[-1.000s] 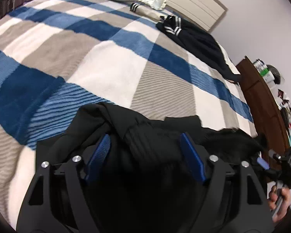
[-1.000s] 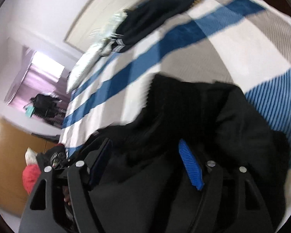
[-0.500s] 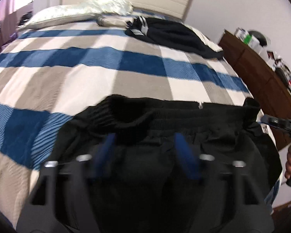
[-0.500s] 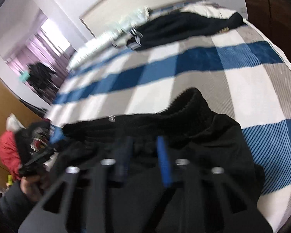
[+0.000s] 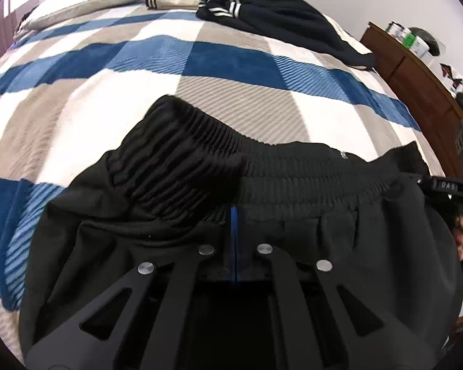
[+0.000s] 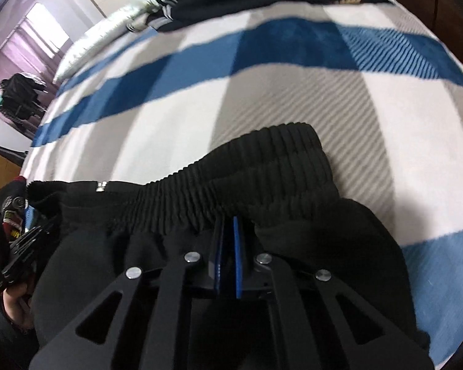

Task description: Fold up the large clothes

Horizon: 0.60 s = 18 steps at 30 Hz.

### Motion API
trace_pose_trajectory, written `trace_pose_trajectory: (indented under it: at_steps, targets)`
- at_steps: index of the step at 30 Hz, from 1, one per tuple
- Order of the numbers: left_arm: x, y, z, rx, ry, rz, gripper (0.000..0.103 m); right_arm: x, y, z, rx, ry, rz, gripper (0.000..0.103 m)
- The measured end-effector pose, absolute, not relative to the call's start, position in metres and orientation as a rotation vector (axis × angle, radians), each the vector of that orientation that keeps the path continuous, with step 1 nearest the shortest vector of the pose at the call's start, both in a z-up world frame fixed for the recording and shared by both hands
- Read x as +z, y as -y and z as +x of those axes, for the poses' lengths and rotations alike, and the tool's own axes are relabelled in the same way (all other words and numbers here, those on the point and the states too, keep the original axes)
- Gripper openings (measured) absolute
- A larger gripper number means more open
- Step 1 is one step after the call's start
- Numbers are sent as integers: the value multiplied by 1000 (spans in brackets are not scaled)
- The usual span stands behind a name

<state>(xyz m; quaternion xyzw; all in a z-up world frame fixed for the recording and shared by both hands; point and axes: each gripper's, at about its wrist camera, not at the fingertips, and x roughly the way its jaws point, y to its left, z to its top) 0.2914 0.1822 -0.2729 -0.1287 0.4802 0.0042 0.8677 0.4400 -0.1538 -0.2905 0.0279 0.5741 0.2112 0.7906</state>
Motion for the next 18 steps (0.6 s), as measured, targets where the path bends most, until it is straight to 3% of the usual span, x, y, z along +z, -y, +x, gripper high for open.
trace_pose_trajectory:
  at_steps: [8, 18]
  targets:
    - [-271, -189, 296, -6, -1026, -330, 3, -277, 164, 434, 458, -1238, 105, 7]
    - [-199, -120, 187, -101, -915, -279, 2, -192, 140, 279, 707, -1125, 86, 9]
